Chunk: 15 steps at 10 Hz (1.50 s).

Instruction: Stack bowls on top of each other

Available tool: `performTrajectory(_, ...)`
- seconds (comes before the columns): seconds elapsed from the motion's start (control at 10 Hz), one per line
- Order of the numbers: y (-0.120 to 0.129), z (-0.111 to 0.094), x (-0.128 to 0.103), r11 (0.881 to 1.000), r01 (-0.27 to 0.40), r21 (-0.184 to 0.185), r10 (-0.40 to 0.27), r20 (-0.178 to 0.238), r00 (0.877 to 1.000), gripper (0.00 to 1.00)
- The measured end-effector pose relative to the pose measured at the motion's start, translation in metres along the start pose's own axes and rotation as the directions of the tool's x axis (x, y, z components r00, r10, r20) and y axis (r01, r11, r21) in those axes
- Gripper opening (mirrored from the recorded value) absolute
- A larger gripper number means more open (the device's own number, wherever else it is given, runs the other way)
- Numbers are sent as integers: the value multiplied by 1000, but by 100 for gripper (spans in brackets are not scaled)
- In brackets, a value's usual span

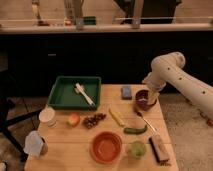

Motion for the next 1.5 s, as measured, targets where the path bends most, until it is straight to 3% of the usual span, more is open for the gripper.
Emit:
performTrajectory(0.5,-3,6,3,1000,-3,-2,3,-2,1000,80)
performTrajectory(0.9,-35,44,25,999,-34,-32,33,-16,999,80)
performTrajectory(1.3,-55,74,41,994,-91,-59,92,26,995,80)
performTrajectory(1.5,-57,85,46,994,-100,-52,102,34,994,80)
